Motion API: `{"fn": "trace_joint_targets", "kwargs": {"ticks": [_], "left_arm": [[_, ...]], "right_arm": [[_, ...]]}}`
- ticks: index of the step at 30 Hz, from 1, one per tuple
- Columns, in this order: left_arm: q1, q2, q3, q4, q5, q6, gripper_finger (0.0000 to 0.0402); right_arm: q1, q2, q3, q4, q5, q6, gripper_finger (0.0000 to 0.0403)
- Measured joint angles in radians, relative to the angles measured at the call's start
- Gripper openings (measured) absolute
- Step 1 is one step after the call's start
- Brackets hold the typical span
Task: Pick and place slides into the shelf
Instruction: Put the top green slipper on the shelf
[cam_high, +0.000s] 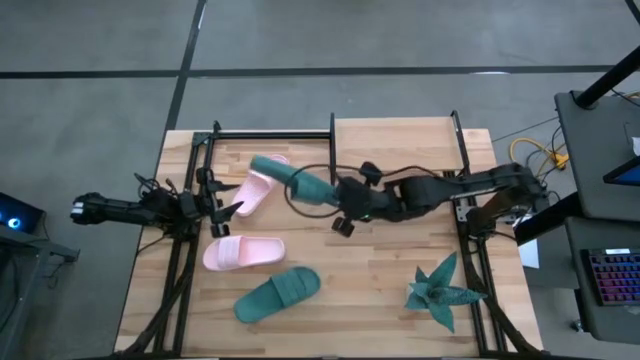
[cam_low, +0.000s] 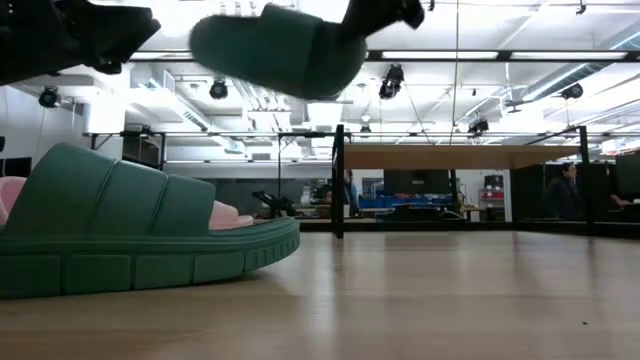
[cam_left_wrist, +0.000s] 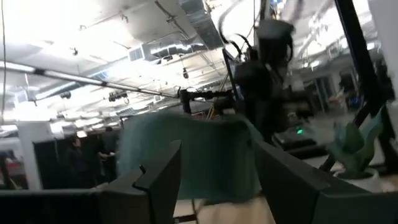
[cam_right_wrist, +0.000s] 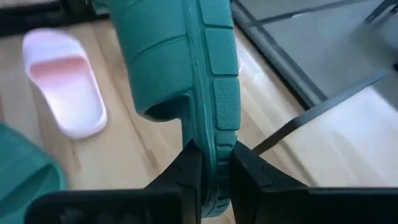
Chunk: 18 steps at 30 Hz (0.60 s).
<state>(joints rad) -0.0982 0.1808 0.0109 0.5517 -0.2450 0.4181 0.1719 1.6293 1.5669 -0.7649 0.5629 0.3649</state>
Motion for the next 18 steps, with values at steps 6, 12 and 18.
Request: {"fn": "trace_joint_targets", "kwargs": {"ticks": [6,12,18], "left_arm": [[0.0,0.05,-0.001,0.001,0.003,0.206,0.0187],[0.0,0.126,0.0,0.017,0.004,0.586,0.0187],[-0.001,0.231,0.002,0.261,-0.02,0.998,0.0187]], "right_arm": [[0.001,-0.055,0.0,-0.004,-0.043,0.039,0.0046],[0.0,-0.083,0.0,-0.014,-0.102,0.059,0.0036],[0.0,-0.098,0.0,-0.016,-0.103,0.081,0.0036]]}}
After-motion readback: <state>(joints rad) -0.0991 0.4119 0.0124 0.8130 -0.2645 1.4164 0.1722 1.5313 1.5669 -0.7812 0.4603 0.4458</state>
